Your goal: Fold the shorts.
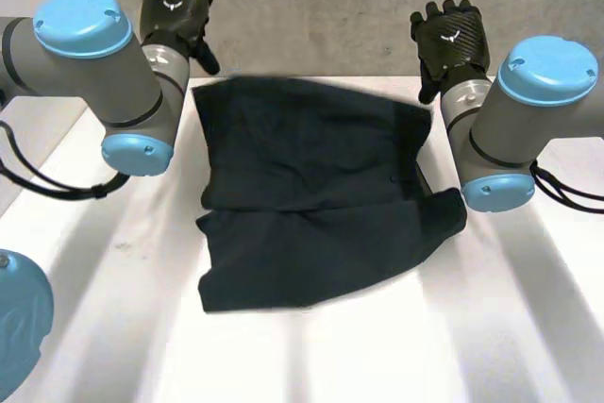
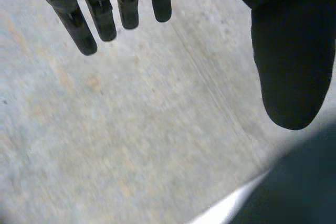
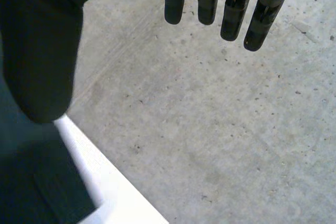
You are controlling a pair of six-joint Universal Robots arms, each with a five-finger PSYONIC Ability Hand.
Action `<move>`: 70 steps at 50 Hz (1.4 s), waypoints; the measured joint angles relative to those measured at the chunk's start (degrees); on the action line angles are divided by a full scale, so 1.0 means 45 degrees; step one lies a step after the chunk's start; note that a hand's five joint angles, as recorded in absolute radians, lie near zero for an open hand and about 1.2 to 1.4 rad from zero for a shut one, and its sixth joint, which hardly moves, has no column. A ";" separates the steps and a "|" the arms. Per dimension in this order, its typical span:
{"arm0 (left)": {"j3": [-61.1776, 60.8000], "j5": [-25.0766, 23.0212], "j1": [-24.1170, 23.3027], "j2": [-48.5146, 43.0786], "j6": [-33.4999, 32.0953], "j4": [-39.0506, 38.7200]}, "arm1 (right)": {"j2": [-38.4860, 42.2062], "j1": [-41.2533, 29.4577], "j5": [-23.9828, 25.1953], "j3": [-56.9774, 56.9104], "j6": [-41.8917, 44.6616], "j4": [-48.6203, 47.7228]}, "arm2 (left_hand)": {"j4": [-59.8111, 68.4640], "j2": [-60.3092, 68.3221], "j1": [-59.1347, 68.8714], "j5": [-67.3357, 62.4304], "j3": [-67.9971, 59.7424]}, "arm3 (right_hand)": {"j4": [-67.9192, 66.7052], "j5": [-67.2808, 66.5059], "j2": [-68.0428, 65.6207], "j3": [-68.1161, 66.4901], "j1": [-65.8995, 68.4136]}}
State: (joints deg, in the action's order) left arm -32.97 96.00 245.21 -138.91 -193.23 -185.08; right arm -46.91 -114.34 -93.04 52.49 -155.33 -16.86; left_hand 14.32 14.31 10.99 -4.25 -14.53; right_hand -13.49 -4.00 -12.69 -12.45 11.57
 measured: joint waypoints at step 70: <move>-1.3524 0.0813 -0.2044 0.4105 0.0186 -0.0440 | -0.1357 0.3522 0.6349 0.7612 0.0974 0.2324 | 0.7167 0.7048 0.7347 -0.7097 -0.7077 | -1.0089 -0.9397 -1.0141 -1.0285 0.7732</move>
State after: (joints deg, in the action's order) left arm -93.83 99.66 236.01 -120.44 -192.39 -187.06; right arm -53.01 -98.49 -64.47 86.74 -150.95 -6.40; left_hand 46.57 46.02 44.05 -36.19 -46.37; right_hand -58.89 -46.29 -58.33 -58.73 46.37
